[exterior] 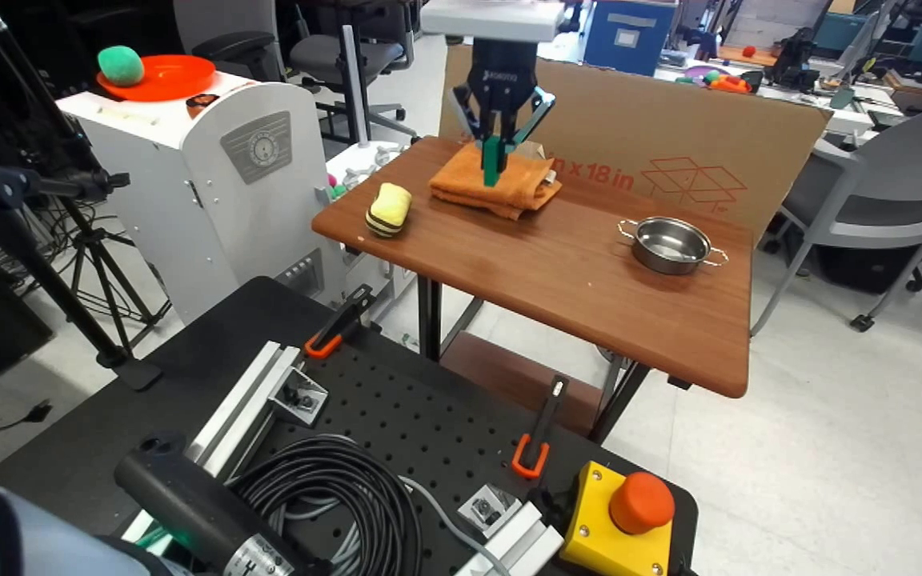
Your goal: Put the green block in the pot
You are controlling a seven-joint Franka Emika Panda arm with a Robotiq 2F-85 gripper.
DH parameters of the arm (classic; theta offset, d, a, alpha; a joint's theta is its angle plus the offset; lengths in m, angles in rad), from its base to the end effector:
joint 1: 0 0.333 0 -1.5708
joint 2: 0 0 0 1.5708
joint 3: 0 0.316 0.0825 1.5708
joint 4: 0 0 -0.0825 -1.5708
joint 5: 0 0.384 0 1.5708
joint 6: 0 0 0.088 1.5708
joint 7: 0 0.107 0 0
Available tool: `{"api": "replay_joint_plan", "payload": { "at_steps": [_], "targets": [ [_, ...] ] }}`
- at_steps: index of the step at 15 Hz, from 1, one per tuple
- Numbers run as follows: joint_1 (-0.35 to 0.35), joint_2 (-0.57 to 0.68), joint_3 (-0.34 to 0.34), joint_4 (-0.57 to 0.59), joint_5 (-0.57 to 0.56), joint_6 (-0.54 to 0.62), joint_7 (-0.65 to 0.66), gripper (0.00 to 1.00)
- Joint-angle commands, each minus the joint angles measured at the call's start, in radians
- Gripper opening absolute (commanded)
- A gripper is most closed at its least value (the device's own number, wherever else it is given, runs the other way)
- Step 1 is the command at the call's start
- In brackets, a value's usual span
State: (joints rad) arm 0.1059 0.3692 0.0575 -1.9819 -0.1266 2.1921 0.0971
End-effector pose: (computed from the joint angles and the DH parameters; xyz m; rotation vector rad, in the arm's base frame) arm 0.5851 0.0909 0.2673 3.0298 0.2215 -0.2227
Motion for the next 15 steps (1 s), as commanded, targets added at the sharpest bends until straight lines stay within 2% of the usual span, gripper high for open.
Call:
{"api": "replay_joint_plan", "payload": {
  "at_steps": [1, 5, 9, 15],
  "targets": [
    [-0.057, -0.010, -0.043, 0.119, 0.000, -0.083, -0.075, 0.05],
    [-0.130, 0.071, -0.093, 0.265, -0.007, -0.130, -0.158, 0.05],
    [-0.203, 0.226, -0.111, 0.442, 0.014, -0.199, -0.258, 0.05],
    [-0.245, 0.425, -0.114, 0.643, 0.001, -0.279, -0.301, 0.05]
  ]
}}
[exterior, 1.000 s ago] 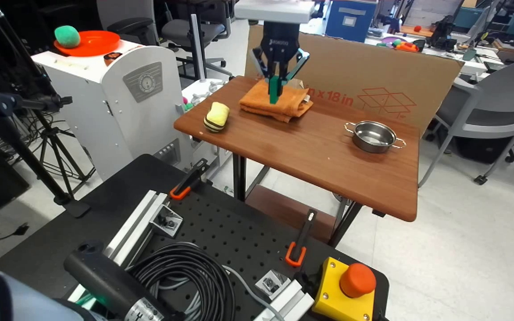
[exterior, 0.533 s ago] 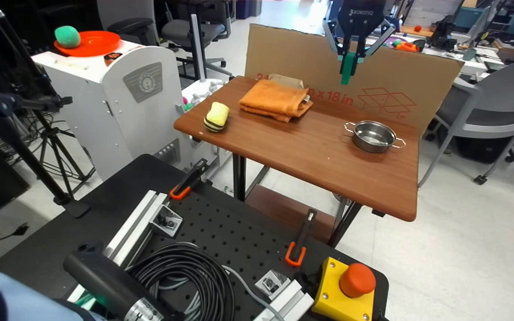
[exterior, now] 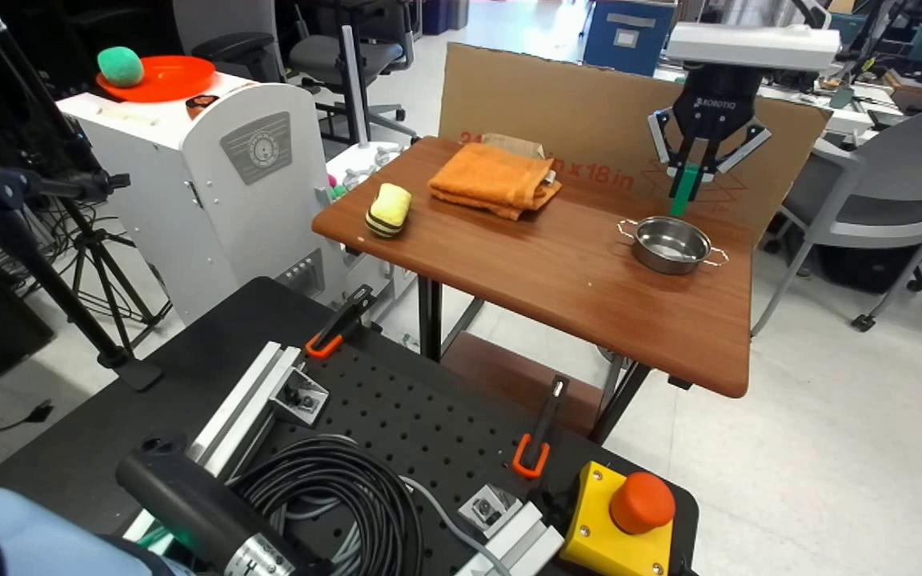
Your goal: Put the green block in the pot
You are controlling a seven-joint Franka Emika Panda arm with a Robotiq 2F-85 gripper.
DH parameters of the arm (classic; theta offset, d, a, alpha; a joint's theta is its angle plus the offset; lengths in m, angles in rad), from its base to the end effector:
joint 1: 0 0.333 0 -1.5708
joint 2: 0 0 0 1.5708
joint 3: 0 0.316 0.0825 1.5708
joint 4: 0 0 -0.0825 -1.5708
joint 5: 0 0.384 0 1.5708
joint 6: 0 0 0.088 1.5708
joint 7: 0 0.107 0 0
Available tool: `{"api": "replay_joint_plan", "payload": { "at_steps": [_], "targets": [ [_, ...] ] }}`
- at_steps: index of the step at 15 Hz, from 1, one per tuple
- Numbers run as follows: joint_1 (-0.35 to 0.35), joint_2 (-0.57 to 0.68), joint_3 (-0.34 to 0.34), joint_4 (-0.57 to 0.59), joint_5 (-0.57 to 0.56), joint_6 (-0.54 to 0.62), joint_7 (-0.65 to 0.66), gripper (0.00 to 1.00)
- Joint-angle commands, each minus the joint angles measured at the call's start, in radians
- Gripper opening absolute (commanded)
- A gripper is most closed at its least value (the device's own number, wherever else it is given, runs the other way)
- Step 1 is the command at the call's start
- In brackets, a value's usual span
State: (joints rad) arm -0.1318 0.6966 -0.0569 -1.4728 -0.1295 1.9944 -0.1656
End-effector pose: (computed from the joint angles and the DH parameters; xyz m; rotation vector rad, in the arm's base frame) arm 0.6855 -0.1325 0.2549 3.0084 0.0762 -0.2992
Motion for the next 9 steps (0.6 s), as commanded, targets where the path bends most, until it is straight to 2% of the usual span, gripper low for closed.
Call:
{"api": "replay_joint_plan", "payload": {
  "at_steps": [1, 9],
  "targets": [
    [-0.012, 0.114, 0.006, 0.146, 0.007, -0.094, -0.056, 0.05],
    [-0.012, 0.207, 0.006, 0.235, -0.006, -0.141, -0.114, 0.05]
  ]
}}
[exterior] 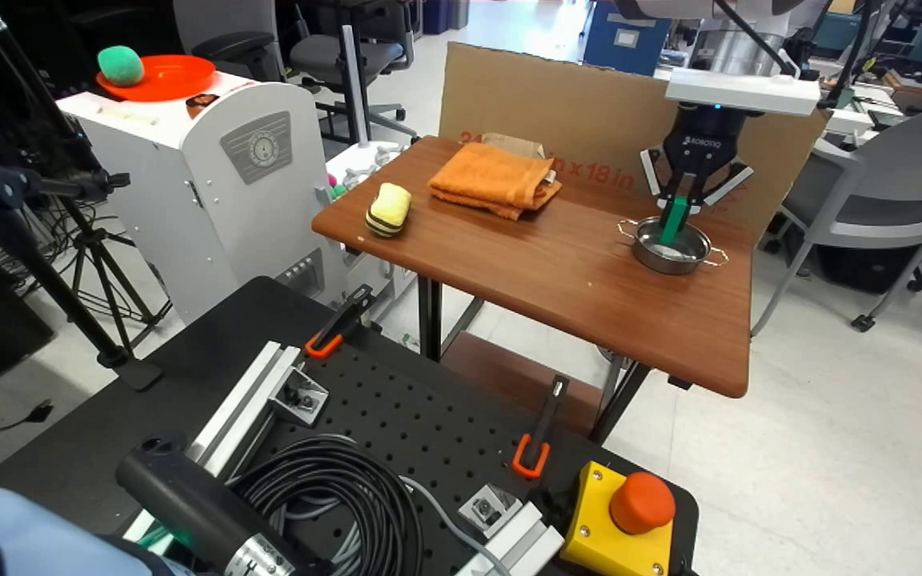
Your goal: Put the green block in the pot
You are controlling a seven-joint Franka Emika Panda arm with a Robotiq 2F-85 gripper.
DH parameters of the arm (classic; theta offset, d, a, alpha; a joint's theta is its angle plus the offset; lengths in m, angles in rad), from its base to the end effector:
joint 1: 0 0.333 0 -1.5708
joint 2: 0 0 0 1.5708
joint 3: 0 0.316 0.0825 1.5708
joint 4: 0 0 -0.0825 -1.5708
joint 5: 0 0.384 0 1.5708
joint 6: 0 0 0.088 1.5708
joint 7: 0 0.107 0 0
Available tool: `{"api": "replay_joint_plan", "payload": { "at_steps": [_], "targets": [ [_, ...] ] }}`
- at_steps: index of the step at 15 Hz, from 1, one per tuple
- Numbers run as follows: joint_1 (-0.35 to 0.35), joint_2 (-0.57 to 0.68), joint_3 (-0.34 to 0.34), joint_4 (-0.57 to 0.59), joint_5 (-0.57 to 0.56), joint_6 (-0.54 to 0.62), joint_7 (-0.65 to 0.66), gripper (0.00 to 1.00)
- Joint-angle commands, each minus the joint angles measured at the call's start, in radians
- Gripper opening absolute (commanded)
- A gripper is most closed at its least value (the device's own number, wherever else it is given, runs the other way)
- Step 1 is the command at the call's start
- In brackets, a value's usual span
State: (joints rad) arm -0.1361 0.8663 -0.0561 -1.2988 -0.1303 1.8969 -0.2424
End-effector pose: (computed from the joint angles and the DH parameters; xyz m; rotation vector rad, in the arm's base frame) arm 0.7023 -0.1376 0.2032 3.0022 0.1844 -0.4480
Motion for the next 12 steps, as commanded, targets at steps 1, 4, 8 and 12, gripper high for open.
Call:
{"api": "replay_joint_plan", "payload": {
  "at_steps": [1, 4, 8, 12],
  "targets": [
    [-0.008, 0.042, 0.005, 0.066, -0.006, -0.045, -0.041, 0.05],
    [-0.005, 0.032, 0.003, 0.046, -0.018, -0.030, -0.061, 0.46],
    [-0.004, -0.019, 0.008, -0.012, -0.028, 0.003, -0.088, 0.69],
    [-0.008, -0.111, 0.024, -0.094, -0.008, -0.001, -0.104, 0.97]
  ]
}}
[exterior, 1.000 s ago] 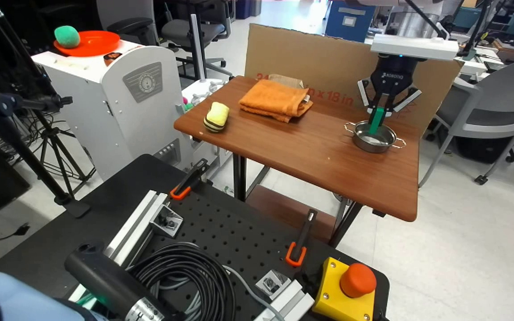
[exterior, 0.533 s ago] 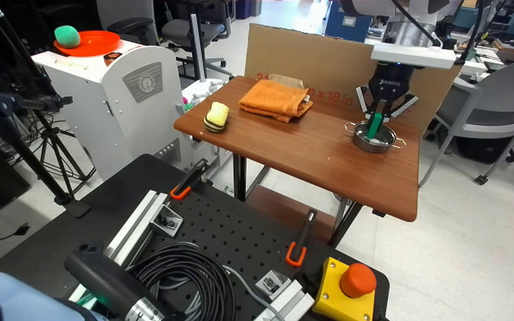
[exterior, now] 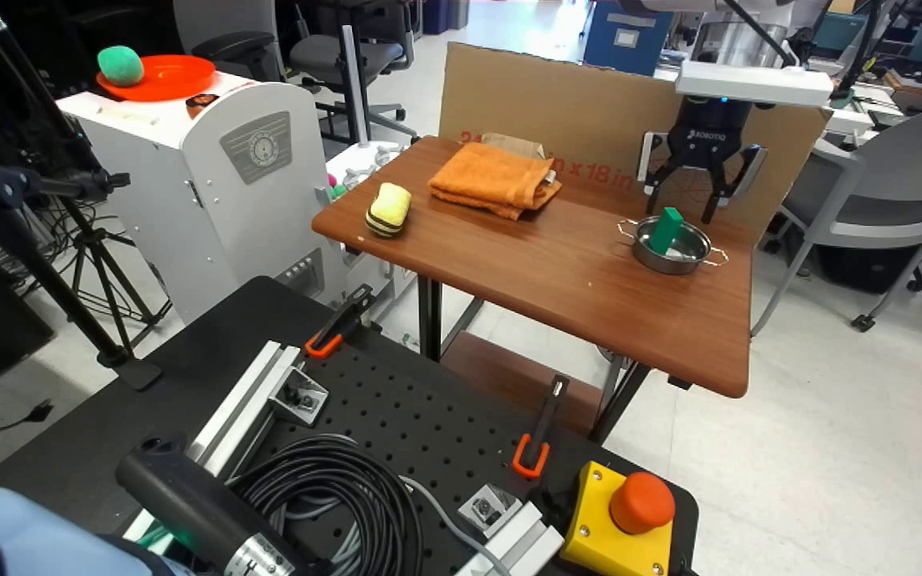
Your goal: Put the green block in the pot
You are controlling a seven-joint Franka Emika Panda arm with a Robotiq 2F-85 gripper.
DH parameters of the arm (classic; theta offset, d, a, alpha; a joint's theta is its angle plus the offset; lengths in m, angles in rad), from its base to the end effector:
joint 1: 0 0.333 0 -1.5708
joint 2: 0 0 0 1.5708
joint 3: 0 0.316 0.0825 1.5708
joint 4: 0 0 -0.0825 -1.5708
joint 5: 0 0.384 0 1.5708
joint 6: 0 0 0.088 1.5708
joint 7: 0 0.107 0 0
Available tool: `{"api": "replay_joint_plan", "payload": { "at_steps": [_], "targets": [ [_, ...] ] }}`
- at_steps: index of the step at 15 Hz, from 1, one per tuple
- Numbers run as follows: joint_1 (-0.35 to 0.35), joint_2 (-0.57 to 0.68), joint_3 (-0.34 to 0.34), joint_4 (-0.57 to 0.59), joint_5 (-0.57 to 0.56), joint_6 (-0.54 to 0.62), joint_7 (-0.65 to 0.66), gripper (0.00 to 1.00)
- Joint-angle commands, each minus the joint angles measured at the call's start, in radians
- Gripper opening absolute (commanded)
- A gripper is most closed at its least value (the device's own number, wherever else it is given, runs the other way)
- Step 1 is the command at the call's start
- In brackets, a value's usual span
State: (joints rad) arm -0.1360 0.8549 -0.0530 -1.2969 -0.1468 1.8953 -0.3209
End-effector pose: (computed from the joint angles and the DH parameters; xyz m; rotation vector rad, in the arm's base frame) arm 0.7042 -0.1373 0.2122 2.9889 0.3147 -0.4406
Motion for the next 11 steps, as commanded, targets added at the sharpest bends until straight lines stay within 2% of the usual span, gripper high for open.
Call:
{"api": "replay_joint_plan", "payload": {
  "at_steps": [1, 2, 4, 11],
  "targets": [
    [-0.008, -0.123, 0.024, -0.111, 0.018, -0.009, -0.017, 1.00],
    [-0.003, -0.040, 0.010, -0.028, 0.001, -0.004, -0.002, 0.87],
    [-0.002, -0.083, 0.016, -0.062, 0.004, -0.004, -0.002, 1.00],
    [-0.002, -0.102, 0.017, -0.093, 0.007, -0.004, -0.002, 1.00]
  ]
}}
